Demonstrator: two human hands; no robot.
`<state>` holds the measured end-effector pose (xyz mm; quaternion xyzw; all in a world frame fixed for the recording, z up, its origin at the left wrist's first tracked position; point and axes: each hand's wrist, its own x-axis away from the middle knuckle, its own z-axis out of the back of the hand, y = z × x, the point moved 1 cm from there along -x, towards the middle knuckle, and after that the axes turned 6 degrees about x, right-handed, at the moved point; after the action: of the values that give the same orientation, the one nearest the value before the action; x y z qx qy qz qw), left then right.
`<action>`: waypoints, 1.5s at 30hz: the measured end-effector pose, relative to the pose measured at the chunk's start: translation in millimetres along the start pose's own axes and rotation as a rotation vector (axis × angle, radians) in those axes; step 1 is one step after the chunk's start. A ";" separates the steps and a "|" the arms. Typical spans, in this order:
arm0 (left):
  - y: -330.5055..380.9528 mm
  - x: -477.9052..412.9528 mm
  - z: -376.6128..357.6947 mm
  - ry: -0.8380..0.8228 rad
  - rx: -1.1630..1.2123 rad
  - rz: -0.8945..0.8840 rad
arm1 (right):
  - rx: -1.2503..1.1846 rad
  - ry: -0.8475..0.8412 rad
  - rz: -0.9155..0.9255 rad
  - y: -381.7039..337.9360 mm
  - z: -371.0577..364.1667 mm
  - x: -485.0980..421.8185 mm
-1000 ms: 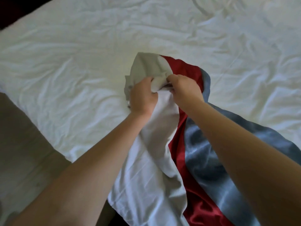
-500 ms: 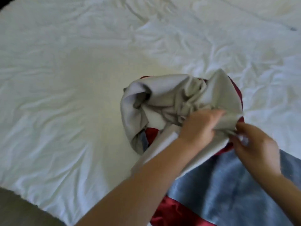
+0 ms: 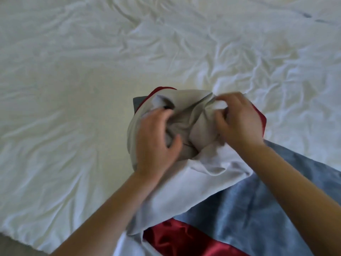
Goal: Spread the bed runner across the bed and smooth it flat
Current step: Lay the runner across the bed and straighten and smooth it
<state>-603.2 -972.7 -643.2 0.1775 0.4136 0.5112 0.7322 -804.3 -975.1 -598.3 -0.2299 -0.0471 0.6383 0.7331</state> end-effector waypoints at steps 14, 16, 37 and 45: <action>-133.6 -25.2 26.6 -0.234 -0.233 0.621 | 0.373 -0.542 0.162 -58.7 -130.7 -38.1; -148.3 -50.5 42.6 -0.295 -0.256 0.475 | 0.392 -0.503 0.117 -64.0 -135.8 -39.6; -281.5 -282.3 129.6 -0.618 -0.658 -0.019 | 0.268 -0.490 -0.083 -213.8 -190.9 -179.3; -218.5 -147.2 94.0 -0.517 -0.167 -0.582 | 0.356 -0.345 -0.135 -185.9 -115.5 -76.5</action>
<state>-417.6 -1179.7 -674.0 0.1157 0.2056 0.2525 0.9384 -606.3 -1095.1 -610.1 0.0187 -0.0737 0.6160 0.7841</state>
